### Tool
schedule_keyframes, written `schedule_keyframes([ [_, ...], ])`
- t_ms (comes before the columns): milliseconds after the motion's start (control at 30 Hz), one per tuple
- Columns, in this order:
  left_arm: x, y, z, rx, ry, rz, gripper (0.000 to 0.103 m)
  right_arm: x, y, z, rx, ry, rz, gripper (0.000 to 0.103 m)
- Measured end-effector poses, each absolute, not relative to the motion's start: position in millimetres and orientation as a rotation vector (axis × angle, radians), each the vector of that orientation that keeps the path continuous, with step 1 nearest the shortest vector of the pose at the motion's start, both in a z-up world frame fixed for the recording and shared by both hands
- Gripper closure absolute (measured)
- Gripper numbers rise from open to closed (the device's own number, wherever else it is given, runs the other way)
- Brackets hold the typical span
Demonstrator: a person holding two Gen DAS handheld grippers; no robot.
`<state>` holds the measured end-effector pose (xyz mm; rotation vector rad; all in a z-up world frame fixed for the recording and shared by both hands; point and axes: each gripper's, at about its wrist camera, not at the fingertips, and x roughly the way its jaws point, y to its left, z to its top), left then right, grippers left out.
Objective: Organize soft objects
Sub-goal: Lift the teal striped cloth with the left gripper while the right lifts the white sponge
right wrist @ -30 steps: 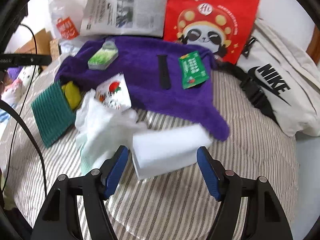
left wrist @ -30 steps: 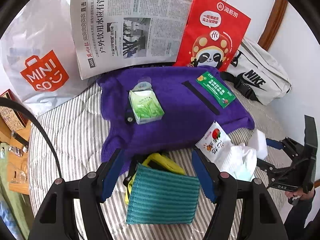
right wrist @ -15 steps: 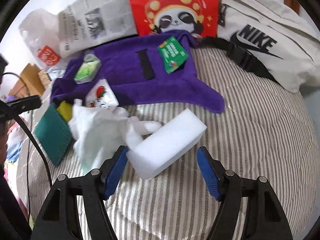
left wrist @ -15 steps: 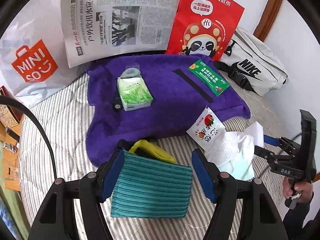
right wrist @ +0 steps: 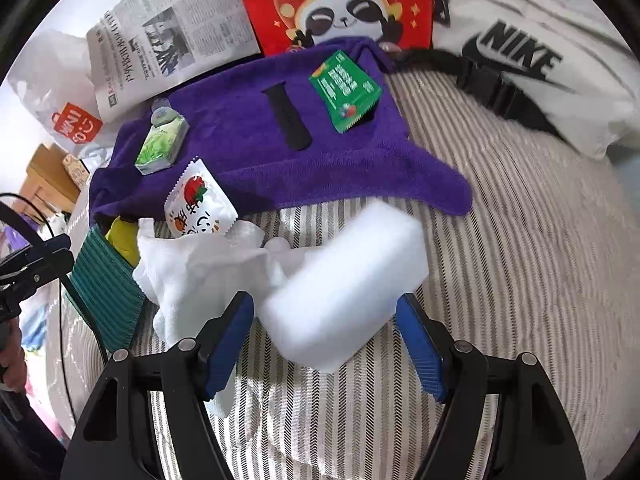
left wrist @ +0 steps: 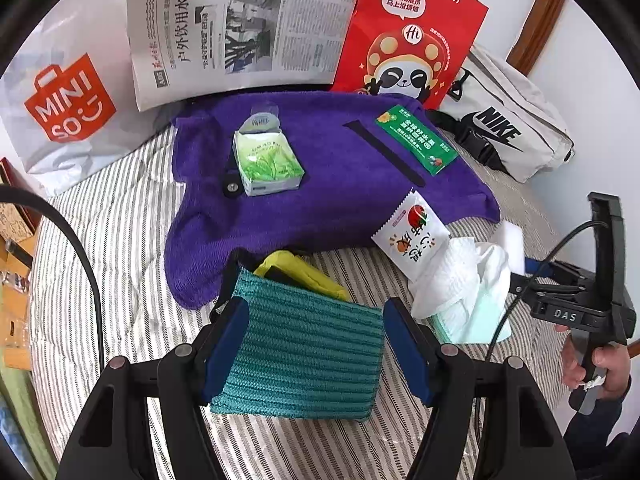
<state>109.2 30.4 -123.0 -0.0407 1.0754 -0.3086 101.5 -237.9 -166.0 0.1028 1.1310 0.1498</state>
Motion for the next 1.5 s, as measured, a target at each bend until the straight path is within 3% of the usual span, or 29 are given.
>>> schedule_keyframes([
  [167, 110, 29, -128, -0.049, 1.087, -0.312, 0.035, 104, -238, -168, 0.05, 1.132, 0.094, 0.03],
  [400, 105, 35, -133, -0.052, 1.095, -0.305, 0.035, 100, -256, -168, 0.076, 1.128, 0.129, 0.051],
  [633, 97, 46, -132, -0.076, 1.083, -0.292, 0.035, 94, -264, -157, -0.042, 1.132, 0.081, 0.05],
  [1000, 72, 51, -139, -0.074, 1.079, -0.278, 0.034, 112, -260, -182, 0.08, 1.153, 0.053, 0.048],
  [1167, 69, 63, -151, -0.124, 1.096, -0.253, 0.033, 109, -265, -181, 0.089, 1.119, 0.046, 0.072],
  [1500, 79, 84, -166, -0.197, 1.103, -0.26, 0.033, 102, -267, -184, 0.059, 1.109, 0.062, 0.072],
])
